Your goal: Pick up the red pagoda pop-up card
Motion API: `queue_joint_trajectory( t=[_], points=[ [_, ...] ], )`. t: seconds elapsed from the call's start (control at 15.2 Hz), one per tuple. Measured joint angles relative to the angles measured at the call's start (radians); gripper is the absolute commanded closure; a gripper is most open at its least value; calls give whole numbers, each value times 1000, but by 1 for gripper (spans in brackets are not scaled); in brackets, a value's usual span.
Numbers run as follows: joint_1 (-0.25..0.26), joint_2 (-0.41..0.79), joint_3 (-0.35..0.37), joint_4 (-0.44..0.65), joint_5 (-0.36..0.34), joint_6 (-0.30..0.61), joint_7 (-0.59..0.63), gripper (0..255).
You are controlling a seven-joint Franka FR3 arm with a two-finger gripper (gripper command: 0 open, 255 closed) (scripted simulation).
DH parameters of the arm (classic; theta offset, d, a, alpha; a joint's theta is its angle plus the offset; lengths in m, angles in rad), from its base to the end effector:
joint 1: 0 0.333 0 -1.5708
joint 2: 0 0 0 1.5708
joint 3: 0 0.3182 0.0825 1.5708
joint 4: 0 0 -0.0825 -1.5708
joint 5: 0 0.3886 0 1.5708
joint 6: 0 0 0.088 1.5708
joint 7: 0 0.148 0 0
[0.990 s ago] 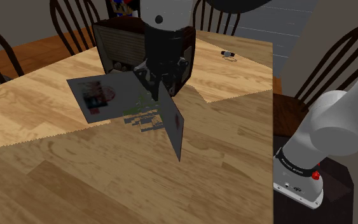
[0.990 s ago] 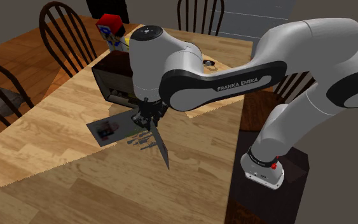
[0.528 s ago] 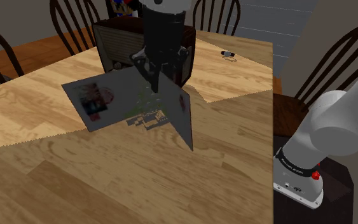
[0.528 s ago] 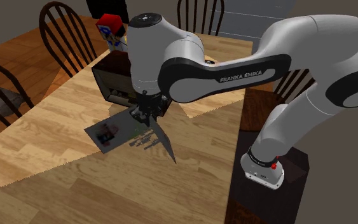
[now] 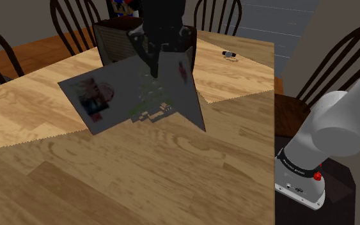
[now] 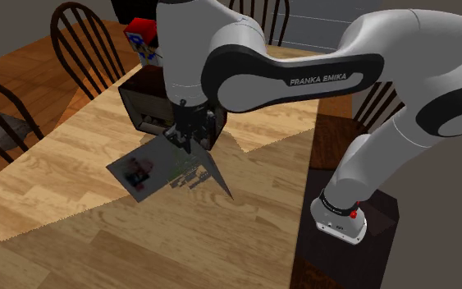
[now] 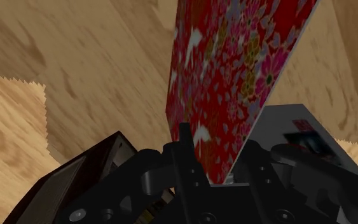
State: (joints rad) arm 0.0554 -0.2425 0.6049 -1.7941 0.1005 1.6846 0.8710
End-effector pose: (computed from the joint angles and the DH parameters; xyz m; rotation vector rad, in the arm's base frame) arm 0.3763 0.3461 0.5919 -3.0824 0.3484 -0.1420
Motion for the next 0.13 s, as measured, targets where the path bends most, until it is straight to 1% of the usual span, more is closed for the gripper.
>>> queue_joint_trajectory(
  t=[0.13],
  points=[
    [-1, 6, 0, 26, -3, -21, 2, 255]
  ],
)
